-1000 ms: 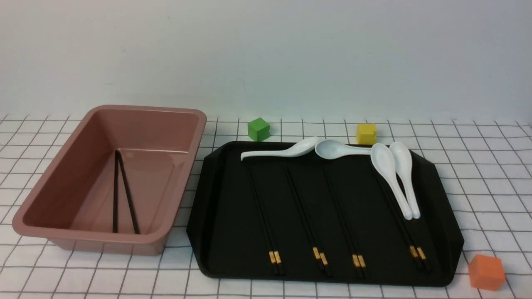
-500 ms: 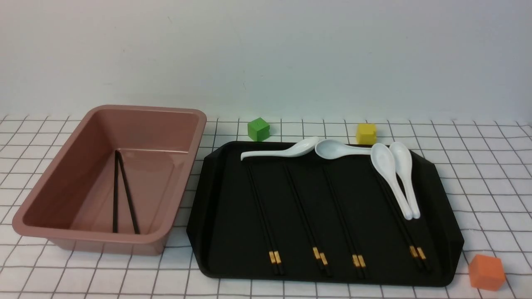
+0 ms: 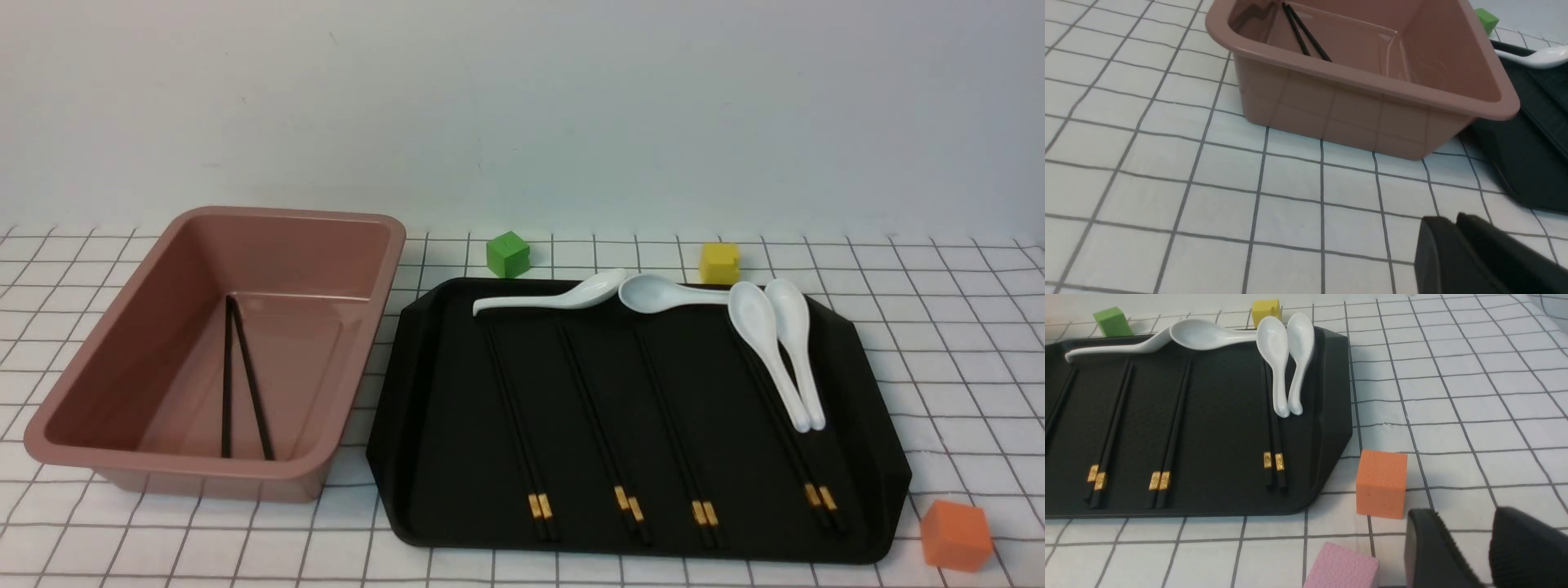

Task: On white black tablecloth take chopsticks from black tray and put them in box.
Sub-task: 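Reach over to the black tray and grasp a pair of chopsticks with the left gripper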

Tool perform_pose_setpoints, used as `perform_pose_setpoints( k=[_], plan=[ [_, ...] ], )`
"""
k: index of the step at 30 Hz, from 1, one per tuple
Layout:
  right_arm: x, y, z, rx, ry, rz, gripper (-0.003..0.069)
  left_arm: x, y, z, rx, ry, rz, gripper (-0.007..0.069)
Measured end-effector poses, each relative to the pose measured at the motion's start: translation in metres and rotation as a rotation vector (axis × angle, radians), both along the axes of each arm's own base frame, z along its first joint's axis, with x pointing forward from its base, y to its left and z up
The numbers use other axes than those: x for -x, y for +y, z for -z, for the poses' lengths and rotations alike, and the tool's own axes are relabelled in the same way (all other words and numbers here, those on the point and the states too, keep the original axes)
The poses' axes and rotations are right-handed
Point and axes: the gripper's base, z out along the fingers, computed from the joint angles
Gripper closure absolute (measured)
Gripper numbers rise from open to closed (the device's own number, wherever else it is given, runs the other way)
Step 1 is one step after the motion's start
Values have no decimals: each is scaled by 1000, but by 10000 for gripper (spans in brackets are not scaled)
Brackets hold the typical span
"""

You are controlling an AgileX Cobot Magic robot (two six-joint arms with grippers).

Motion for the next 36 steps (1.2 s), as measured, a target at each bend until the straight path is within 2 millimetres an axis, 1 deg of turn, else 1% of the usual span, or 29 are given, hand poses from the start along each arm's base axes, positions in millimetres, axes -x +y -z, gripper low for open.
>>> perform_pose_setpoints(
  k=[15, 17, 18, 20, 21, 22, 23, 24, 25, 26, 27, 31, 32, 33, 34, 35, 36],
  plan=[
    [0, 0, 0, 0, 0, 0, 419, 0, 0, 0, 1, 0, 0, 550],
    [0, 0, 0, 0, 0, 0, 419, 0, -1, 0, 48, 5, -4, 548],
    [0, 0, 0, 0, 0, 0, 419, 0, -2, 0, 115, 14, -9, 547],
    [0, 0, 0, 0, 0, 0, 419, 1, -8, -1, 390, 51, -36, 546],
    [0, 0, 0, 0, 0, 0, 419, 1, -10, -1, 500, 68, -43, 546],
    [0, 0, 0, 0, 0, 0, 419, 2, -13, -2, 635, 91, -57, 545],
    [0, 0, 0, 0, 0, 0, 419, 2, -17, -4, 826, 126, -70, 544],
    [0, 0, 0, 0, 0, 0, 419, 3, -19, -5, 930, 146, -78, 543],
    [0, 0, 0, 0, 0, 0, 419, 3, -19, -5, 963, 153, -82, 542],
    [0, 0, 0, 0, 0, 0, 419, 3, -22, -8, 1131, 182, -93, 540],
    [0, 0, 0, 0, 0, 0, 419, 3, -23, -10, 1213, 193, -97, 538],
    [0, 0, 0, 0, 0, 0, 419, 2, -24, -16, 1410, 189, -105, 534],
    [0, 0, 0, 0, 0, 0, 419, 2, -24, -19, 1474, 177, -102, 534],
    [0, 0, 0, 0, 0, 0, 419, 2, -23, -24, 1497, 162, -90, 534],
    [0, 0, 0, 0, 0, 0, 419, 3, -23, -32, 1497, 135, -67, 534],
    [0, 0, 0, 0, 0, 0, 419, 4, -22, -47, 1470, 79, -24, 538],
    [0, 0, 0, 0, 0, 0, 419, 8, -21, -69, 1405, -11, 35, 549]
  ],
)
